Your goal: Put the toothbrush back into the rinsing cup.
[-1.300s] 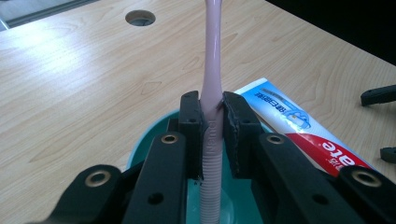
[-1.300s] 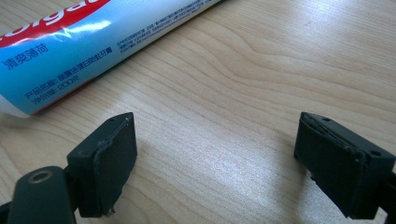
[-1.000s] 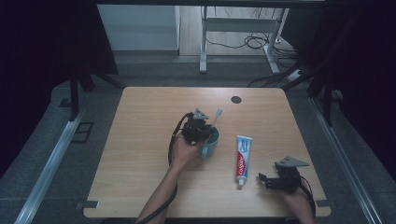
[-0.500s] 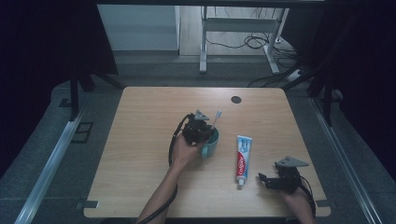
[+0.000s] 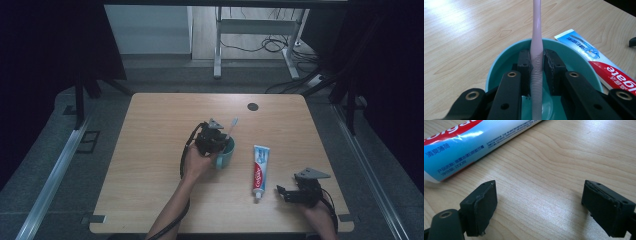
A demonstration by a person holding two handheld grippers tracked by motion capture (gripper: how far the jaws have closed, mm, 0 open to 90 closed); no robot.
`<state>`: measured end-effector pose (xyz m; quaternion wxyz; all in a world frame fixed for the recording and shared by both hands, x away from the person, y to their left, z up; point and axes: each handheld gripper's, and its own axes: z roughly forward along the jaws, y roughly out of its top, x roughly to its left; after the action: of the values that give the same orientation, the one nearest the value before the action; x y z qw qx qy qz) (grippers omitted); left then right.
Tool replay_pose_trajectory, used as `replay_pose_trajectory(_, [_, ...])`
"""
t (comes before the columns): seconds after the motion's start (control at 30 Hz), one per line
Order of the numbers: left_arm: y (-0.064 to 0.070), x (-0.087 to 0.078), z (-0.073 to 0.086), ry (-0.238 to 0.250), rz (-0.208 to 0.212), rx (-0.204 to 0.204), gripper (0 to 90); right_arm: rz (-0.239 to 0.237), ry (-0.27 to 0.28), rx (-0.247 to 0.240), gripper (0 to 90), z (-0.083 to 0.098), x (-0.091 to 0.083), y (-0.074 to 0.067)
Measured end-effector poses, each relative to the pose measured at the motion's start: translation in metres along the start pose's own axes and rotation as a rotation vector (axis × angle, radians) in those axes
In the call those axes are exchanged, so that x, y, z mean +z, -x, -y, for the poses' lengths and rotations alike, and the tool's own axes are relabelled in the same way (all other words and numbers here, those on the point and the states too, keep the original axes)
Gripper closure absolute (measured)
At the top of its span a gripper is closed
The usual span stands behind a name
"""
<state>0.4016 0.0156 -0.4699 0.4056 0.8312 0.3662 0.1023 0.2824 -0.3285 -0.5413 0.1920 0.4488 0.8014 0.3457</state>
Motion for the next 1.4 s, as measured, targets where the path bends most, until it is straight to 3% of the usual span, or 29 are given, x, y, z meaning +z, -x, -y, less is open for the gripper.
replay_pose_trajectory(0.37, [0.002,-0.006,-0.003,0.021,-0.023,0.018,66.0,0.000,0.000,-0.001,12.8,0.000,0.000,0.000])
replay_pose_trajectory(0.83, [0.004,-0.020,-0.009,0.039,-0.030,0.025,42.9,0.000,0.001,-0.003,12.8,0.000,0.000,0.000])
replay_pose_trajectory(1.4, [0.000,-0.037,-0.006,0.059,-0.011,-0.009,14.9,0.000,0.001,-0.004,12.8,0.000,0.000,0.000])
